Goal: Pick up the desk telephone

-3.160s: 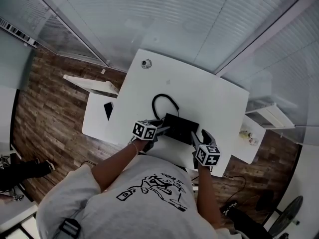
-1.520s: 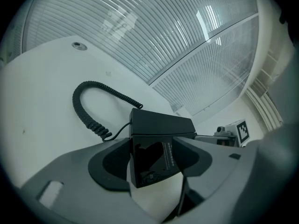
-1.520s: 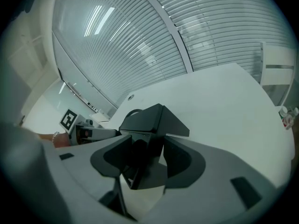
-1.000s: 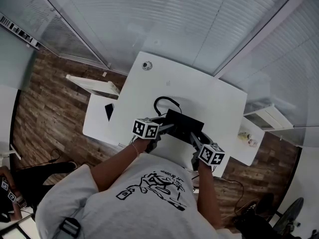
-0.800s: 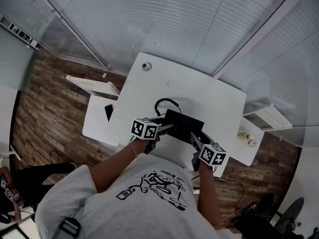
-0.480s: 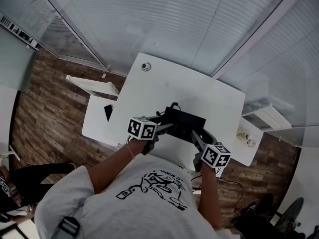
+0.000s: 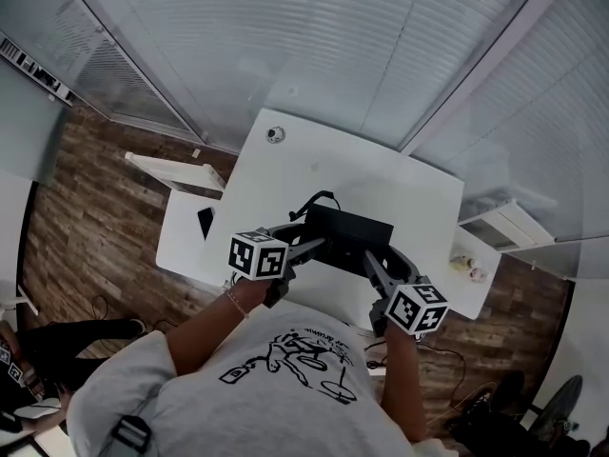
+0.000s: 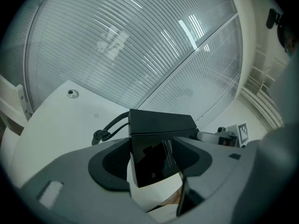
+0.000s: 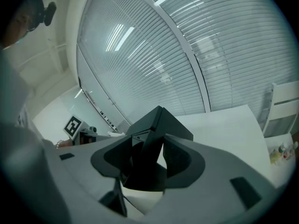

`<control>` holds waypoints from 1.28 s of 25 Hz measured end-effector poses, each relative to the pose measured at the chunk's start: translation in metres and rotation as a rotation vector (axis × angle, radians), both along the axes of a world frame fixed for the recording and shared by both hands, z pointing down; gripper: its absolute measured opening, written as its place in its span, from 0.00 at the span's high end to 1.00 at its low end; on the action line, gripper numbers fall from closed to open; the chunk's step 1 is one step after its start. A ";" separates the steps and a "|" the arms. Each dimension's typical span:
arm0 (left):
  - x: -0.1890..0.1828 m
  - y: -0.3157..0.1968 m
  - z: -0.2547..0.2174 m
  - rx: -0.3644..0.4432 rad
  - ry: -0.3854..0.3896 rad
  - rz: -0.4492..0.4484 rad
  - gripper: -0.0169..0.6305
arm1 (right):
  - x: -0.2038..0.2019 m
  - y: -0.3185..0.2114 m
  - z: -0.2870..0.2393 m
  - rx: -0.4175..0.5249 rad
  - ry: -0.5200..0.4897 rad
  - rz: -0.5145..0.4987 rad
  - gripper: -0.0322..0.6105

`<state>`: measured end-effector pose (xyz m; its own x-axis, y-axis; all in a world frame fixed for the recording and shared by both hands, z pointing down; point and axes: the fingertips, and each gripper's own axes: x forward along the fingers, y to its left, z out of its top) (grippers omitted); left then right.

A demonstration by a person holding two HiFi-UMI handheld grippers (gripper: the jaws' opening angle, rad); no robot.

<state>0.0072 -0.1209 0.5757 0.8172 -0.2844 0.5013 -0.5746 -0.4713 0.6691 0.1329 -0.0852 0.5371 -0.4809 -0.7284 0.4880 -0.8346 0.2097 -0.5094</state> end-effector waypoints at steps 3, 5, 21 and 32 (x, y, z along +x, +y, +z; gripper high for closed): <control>-0.001 0.000 -0.018 0.016 0.010 -0.001 0.55 | -0.002 0.000 -0.019 0.024 0.006 0.002 0.64; 0.001 -0.001 -0.028 0.026 0.015 0.001 0.55 | 0.000 -0.001 -0.031 0.040 0.005 0.011 0.64; 0.008 -0.007 -0.090 0.114 0.055 -0.001 0.55 | 0.007 -0.002 -0.093 0.144 0.024 0.042 0.64; 0.008 -0.008 -0.095 0.118 0.069 -0.013 0.55 | 0.006 -0.003 -0.101 0.162 0.026 0.044 0.66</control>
<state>0.0155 -0.1285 0.4810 0.8442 -0.3493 0.4066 -0.5360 -0.5420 0.6473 0.1391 -0.0883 0.4356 -0.4359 -0.8183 0.3747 -0.8571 0.2505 -0.4501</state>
